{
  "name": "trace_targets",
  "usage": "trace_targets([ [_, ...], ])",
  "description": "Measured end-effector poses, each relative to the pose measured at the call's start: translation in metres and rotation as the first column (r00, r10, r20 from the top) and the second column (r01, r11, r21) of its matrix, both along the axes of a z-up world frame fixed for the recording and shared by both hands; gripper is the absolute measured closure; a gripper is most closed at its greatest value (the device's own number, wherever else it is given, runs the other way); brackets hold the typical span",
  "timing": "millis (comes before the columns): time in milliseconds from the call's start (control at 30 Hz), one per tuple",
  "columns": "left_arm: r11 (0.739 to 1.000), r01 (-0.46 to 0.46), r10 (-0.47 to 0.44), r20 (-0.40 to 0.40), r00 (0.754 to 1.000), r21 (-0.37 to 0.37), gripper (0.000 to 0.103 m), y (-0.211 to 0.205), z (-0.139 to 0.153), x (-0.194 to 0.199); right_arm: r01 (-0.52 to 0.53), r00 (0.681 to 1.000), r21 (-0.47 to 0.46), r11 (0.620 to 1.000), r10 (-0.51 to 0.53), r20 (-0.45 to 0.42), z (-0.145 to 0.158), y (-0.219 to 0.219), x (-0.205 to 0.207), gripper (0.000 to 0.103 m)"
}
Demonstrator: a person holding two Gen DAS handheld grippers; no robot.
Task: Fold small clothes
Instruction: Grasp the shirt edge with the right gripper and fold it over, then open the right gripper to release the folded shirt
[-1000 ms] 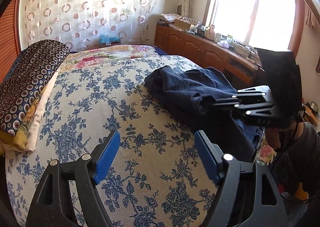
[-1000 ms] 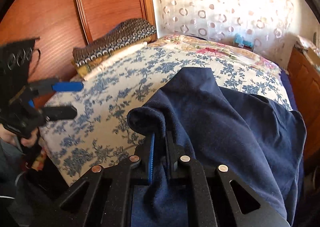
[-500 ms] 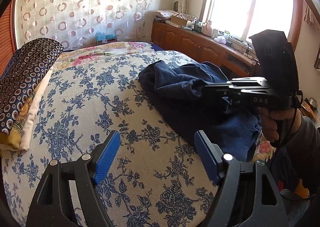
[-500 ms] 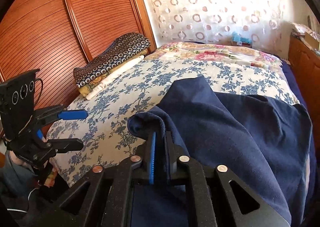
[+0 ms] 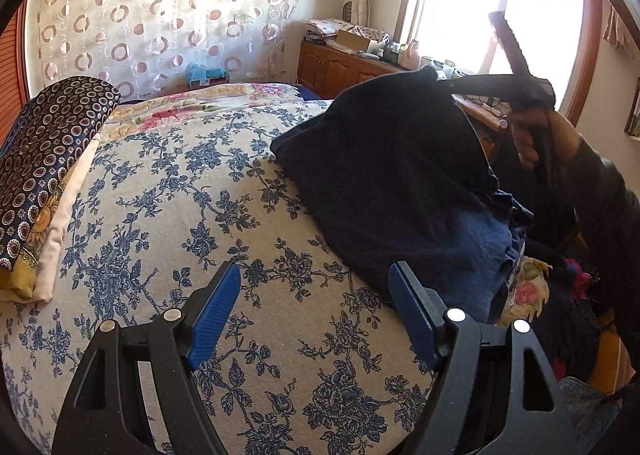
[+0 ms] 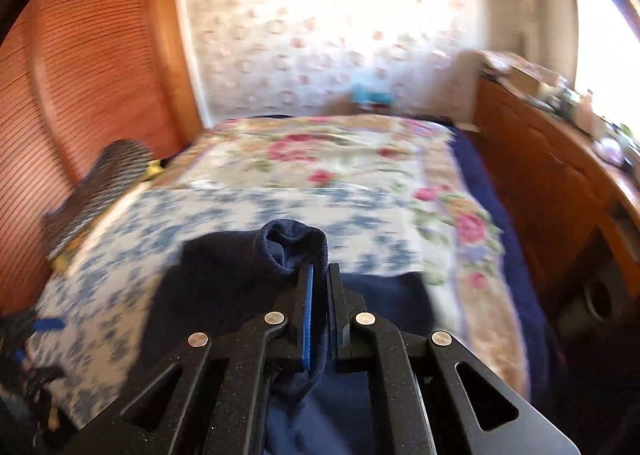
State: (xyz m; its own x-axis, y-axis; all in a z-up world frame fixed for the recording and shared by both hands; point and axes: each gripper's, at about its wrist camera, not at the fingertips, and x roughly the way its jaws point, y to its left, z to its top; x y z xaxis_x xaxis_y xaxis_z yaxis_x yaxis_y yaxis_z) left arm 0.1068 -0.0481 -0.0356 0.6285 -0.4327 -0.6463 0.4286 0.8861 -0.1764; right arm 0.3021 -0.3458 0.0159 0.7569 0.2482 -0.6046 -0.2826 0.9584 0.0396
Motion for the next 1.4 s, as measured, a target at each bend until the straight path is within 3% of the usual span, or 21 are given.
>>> trace_targets([
  [167,1.0,0.014,-0.014,-0.004,1.0,-0.003,0.026,-0.006,-0.002,-0.001,0.076,0.986,-0.074,0.994,-0.086,-0.144,-0.034,-0.013,0.04,0.094],
  [233,1.0,0.025,-0.025,-0.009,1.0,0.002,0.026,-0.01,-0.005,-0.001,0.099,0.985,-0.111,0.989,-0.113,-0.131,-0.043,-0.014,0.036,0.077],
  [333,0.999,0.035,-0.035,-0.015,0.999,0.008,0.026,-0.017,-0.008,-0.002,0.102,0.989,-0.069,0.992,-0.109,-0.098,-0.045,-0.018,0.013,0.06],
  [533,0.998,0.067,-0.066,-0.027,0.997,0.013,0.026,-0.032,-0.013,-0.005,0.049,0.999,-0.034,0.998,-0.049,-0.009,-0.043,-0.027,-0.076,0.059],
  [667,0.997,0.08,-0.079,-0.038,0.996,0.015,0.026,-0.04,-0.016,-0.004,0.02,1.0,0.03,0.999,-0.019,-0.016,-0.053,-0.038,-0.13,0.057],
  [800,0.995,0.102,-0.101,-0.059,0.993,0.008,0.026,-0.05,-0.02,-0.004,0.027,0.998,0.033,0.999,-0.025,-0.064,-0.068,-0.048,-0.155,0.057],
  [933,0.992,0.122,-0.121,-0.064,0.991,0.022,0.026,-0.061,-0.024,-0.009,0.033,0.996,-0.015,0.999,-0.034,-0.085,-0.081,-0.039,-0.151,0.057],
  [1000,0.991,0.128,-0.126,-0.067,0.99,0.027,0.026,-0.064,-0.026,-0.01,0.033,0.996,-0.026,0.999,-0.035,-0.087,-0.085,-0.03,-0.14,0.062],
  [1033,0.991,0.129,-0.127,-0.067,0.99,0.029,0.026,-0.066,-0.027,-0.011,0.03,0.996,-0.03,0.999,-0.032,-0.08,-0.085,-0.029,-0.139,0.08],
  [1100,0.991,0.134,-0.132,-0.073,0.989,0.029,0.026,-0.068,-0.028,-0.012,0.02,0.997,-0.025,0.999,-0.022,-0.078,-0.084,-0.027,-0.135,0.097],
  [1400,0.987,0.162,-0.16,-0.057,0.985,0.019,0.026,-0.074,-0.023,-0.025,0.078,0.996,0.006,0.997,-0.078,0.04,-0.053,-0.064,-0.197,0.099],
])
